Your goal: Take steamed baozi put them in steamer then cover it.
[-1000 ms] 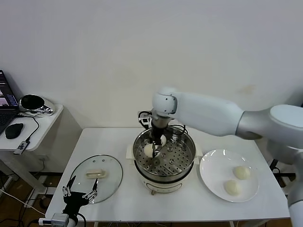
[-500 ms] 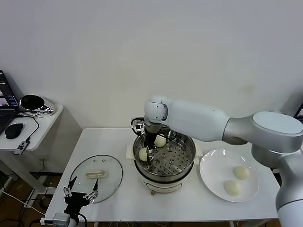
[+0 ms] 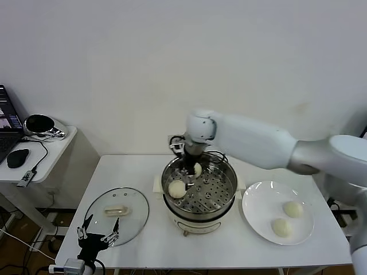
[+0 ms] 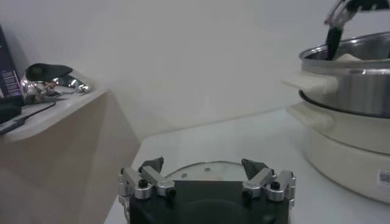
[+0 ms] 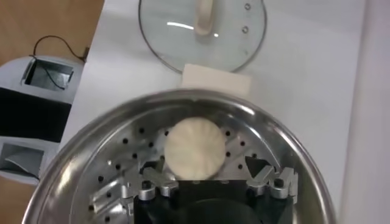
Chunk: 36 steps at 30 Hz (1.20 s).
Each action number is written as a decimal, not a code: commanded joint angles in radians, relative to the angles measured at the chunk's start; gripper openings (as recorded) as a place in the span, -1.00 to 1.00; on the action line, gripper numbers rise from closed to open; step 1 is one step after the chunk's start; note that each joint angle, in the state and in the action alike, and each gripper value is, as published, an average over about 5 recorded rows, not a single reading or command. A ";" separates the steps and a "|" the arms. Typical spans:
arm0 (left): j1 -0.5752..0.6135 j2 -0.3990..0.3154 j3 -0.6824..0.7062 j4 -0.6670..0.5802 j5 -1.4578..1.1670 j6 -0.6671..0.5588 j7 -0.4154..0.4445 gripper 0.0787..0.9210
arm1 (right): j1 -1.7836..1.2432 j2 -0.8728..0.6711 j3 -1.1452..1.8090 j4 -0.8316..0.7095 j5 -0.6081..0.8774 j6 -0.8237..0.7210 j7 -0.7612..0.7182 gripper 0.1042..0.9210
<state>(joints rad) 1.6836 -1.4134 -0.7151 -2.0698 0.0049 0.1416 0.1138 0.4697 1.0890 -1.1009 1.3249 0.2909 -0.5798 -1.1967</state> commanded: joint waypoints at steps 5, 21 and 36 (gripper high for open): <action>0.011 0.010 0.010 -0.006 0.002 0.009 0.014 0.77 | 0.032 -0.575 0.083 0.282 -0.058 0.090 -0.083 0.76; 0.039 0.000 0.021 -0.014 0.027 0.020 0.015 0.77 | -0.613 -0.723 0.490 0.285 -0.380 0.268 -0.100 0.76; 0.052 -0.002 0.013 -0.004 0.040 0.019 0.016 0.77 | -0.739 -0.632 0.564 0.182 -0.489 0.287 -0.103 0.76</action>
<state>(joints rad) 1.7360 -1.4164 -0.7013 -2.0764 0.0418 0.1599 0.1287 -0.1323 0.4582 -0.6272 1.5362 -0.1155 -0.3152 -1.2954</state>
